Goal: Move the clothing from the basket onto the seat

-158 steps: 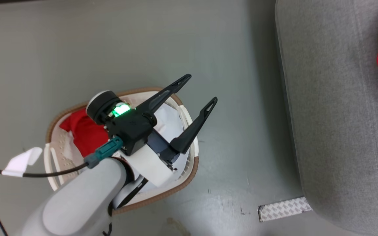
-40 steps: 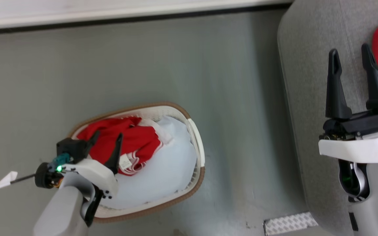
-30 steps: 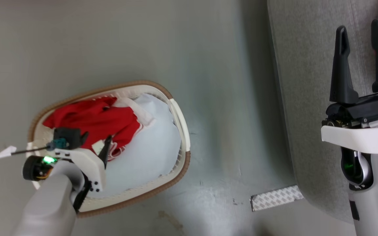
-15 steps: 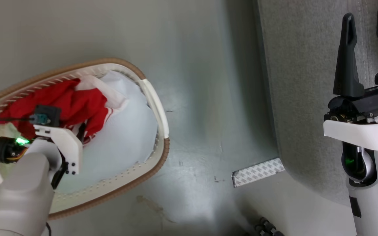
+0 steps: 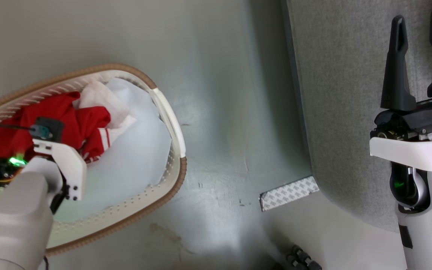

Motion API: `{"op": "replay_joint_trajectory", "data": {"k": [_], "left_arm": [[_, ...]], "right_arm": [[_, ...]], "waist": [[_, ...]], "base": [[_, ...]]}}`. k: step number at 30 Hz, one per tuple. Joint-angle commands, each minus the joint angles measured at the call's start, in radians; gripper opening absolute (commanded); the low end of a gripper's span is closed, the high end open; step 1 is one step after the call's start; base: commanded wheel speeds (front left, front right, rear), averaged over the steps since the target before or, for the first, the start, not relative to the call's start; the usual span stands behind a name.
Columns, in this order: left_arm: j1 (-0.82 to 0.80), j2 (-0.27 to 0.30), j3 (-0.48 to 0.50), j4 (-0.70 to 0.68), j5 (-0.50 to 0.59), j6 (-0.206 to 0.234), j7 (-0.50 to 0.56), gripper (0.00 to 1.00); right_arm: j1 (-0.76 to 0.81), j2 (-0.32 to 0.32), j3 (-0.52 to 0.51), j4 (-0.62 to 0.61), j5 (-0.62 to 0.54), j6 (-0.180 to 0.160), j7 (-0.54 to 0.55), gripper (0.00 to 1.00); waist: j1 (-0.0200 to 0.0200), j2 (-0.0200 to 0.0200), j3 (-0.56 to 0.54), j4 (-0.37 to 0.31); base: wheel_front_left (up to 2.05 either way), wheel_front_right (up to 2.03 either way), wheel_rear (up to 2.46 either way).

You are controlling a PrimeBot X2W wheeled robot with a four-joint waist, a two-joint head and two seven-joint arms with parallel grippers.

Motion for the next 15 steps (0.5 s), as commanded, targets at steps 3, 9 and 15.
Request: {"op": "replay_joint_trajectory", "data": {"k": [3,9,15], "left_arm": [[0.034,-0.019,-0.013,0.002,-0.017,0.002,-0.045,0.0],[0.108,-0.079,-0.044,-0.023,-0.06,0.002,-0.124,0.0],[0.178,-0.132,-0.094,-0.059,-0.121,0.002,-0.174,0.0]], "right_arm": [[-0.003,0.001,-0.005,0.014,-0.018,-0.002,0.0,1.0],[0.036,0.0,-0.027,0.049,-0.061,-0.002,0.0,1.0],[0.091,-0.005,-0.047,0.09,-0.099,-0.002,0.0,1.0]], "waist": [[-0.0001,0.0,-0.062,0.025],[-0.0001,0.0,-0.218,0.08],[-0.0001,0.0,-0.397,0.144]], "base": [[0.0,0.0,0.0],[0.0,0.0,0.0],[0.0,0.0,0.0]]}}
